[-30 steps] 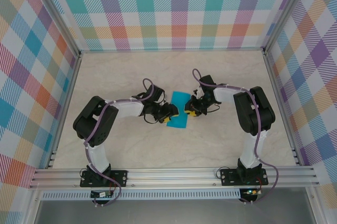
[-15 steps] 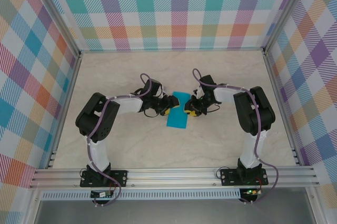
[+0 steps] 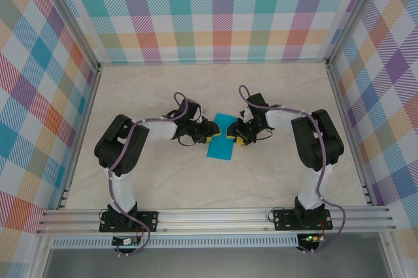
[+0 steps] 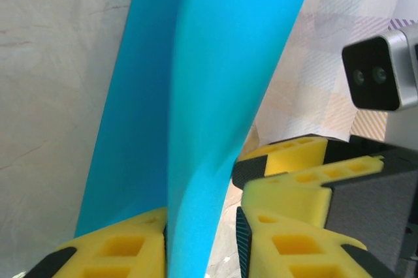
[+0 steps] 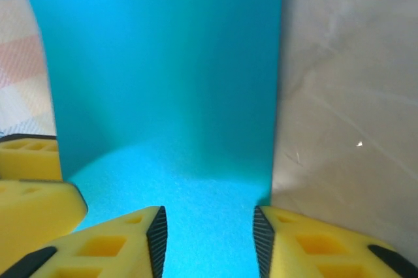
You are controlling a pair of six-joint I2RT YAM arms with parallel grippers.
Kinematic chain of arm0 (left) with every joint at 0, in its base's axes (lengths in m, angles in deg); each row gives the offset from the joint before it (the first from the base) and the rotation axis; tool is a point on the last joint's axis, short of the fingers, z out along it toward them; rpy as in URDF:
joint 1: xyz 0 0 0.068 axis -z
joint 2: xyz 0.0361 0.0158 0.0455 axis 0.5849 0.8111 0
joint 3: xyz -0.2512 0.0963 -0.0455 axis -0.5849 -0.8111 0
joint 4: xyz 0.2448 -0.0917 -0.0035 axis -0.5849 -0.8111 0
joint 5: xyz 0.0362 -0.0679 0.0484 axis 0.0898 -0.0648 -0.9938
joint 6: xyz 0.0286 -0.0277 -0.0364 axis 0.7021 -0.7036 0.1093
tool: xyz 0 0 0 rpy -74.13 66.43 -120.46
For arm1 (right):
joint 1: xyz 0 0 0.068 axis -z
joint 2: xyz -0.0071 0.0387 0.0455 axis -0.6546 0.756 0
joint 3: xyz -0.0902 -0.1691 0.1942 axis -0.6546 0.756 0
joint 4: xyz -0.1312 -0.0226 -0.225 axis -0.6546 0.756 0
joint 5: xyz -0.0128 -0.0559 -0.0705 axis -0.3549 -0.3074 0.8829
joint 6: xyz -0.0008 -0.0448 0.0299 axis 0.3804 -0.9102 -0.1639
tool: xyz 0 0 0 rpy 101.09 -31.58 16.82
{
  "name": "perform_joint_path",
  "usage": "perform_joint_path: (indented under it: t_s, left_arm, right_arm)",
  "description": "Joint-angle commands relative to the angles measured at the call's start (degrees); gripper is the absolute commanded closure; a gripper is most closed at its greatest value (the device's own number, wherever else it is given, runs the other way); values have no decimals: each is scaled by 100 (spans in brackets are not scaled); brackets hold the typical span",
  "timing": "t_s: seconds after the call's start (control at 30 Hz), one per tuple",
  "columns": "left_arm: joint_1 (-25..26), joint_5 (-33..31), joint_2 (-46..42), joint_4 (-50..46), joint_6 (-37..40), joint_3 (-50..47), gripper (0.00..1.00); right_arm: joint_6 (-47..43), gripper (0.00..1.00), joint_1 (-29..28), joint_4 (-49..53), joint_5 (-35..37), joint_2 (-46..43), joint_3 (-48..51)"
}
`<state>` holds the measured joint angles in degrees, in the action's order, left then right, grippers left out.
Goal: Fold a paper plane with a square sheet of paper (pick it up from the middle)
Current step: Fold the triangle a second time at the center of the table.
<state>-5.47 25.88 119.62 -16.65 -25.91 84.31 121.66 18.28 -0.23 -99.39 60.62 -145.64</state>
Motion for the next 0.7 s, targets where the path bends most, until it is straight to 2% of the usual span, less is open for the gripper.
perform_joint_path:
  t_s: [0.0, 0.23, 0.37, 0.53, 0.6, 0.67]
  left_arm:
    - [-44, 11, 4, -189, 75, -31, 71]
    - [-44, -46, -11, -312, 125, 14, 79]
    - [-44, -37, 15, -295, 106, 29, 81]
    - [-44, -29, 17, -312, 103, 39, 85]
    - [-44, -36, 8, -349, 118, 39, 87]
    - [-44, -64, 4, -383, 126, 39, 89]
  right_arm:
    - [8, 54, -7, 316, 344, -462, 74]
    - [-75, 50, -11, 403, 760, -1185, 211]
    - [-187, 52, -11, 384, 1035, -1574, 277]
    - [-347, 52, -23, -539, 923, -1965, 842]
    - [-464, 52, -16, -296, 867, -1941, 771]
    - [-641, 52, -24, 380, 913, -1716, 447]
